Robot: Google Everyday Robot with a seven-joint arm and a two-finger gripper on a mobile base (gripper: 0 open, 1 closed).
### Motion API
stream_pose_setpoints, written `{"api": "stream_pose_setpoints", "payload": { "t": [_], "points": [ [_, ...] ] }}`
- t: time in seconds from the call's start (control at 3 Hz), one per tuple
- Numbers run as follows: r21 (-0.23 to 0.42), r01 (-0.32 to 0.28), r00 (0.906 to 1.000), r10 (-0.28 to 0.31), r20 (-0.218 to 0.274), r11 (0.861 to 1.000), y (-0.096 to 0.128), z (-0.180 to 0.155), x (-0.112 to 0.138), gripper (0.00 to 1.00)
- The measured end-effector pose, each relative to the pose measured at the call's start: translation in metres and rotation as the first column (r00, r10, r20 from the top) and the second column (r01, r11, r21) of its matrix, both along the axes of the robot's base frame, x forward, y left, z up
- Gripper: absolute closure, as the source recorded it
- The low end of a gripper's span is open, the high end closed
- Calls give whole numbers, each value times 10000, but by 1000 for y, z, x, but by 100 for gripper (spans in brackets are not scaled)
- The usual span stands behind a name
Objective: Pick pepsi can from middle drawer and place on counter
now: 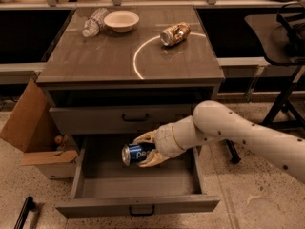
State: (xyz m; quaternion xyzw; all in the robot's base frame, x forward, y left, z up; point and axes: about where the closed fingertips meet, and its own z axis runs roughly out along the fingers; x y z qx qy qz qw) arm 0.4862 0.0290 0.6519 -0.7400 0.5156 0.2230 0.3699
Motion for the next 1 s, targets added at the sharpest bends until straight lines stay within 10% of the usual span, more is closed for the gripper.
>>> {"api": "stream_pose_setpoints", "payload": {
  "t": [0.67,1.0],
  "points": [
    [-2127,-367,9859,702,1522,9764,-13,143,12,100],
    [-2127,-367,9859,702,1522,9764,-13,143,12,100]
  ]
}}
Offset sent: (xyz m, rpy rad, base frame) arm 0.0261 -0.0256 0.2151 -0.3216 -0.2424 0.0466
